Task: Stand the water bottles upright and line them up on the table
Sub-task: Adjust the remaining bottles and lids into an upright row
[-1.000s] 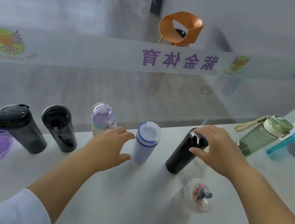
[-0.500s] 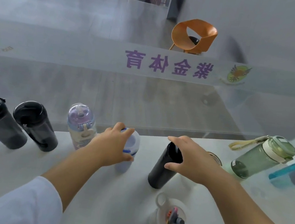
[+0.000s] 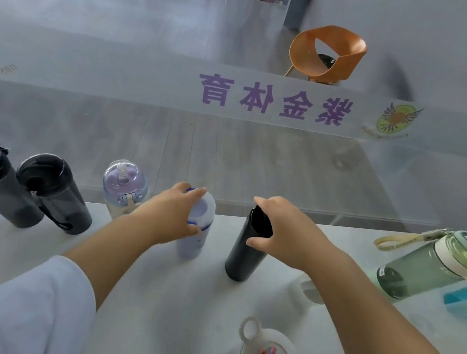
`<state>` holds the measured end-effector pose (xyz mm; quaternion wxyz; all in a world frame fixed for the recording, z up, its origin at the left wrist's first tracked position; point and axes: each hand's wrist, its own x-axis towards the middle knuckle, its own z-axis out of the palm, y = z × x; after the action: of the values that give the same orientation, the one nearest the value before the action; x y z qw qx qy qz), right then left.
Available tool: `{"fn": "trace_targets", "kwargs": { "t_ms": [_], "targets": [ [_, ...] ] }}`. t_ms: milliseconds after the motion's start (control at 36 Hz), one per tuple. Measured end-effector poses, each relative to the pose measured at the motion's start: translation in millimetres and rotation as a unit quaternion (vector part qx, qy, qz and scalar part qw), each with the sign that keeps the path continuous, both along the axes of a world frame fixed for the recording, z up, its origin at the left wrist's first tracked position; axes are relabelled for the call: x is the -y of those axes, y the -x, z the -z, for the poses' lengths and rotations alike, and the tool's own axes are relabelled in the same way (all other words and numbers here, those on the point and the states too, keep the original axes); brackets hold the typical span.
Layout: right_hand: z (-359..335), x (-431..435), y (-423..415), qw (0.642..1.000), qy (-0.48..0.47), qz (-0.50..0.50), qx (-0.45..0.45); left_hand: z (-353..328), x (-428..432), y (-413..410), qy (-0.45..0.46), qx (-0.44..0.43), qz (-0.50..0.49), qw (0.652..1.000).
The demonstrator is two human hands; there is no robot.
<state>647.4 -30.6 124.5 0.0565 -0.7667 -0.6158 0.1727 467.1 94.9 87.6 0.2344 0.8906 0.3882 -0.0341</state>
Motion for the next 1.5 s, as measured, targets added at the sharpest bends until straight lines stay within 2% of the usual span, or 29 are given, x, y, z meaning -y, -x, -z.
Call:
{"fn": "trace_targets", "kwargs": {
  "t_ms": [556,1056,1500],
  "targets": [
    [-4.0,-48.4,-12.0,1.000,-0.002,0.008,0.010,3.9,-21.6,-3.9,-0.013,-0.005,0.018,1.000],
    [-5.7,-46.5,-20.6,1.000,0.008,0.018,0.012,8.6,-18.6,-1.8,0.006,0.030,-0.008,0.999],
    [-4.9,-43.8,-19.5,1.000,0.003,0.018,-0.005,1.7,-8.9,-3.6,0.014,0.008,-0.019,1.000]
  ]
}}
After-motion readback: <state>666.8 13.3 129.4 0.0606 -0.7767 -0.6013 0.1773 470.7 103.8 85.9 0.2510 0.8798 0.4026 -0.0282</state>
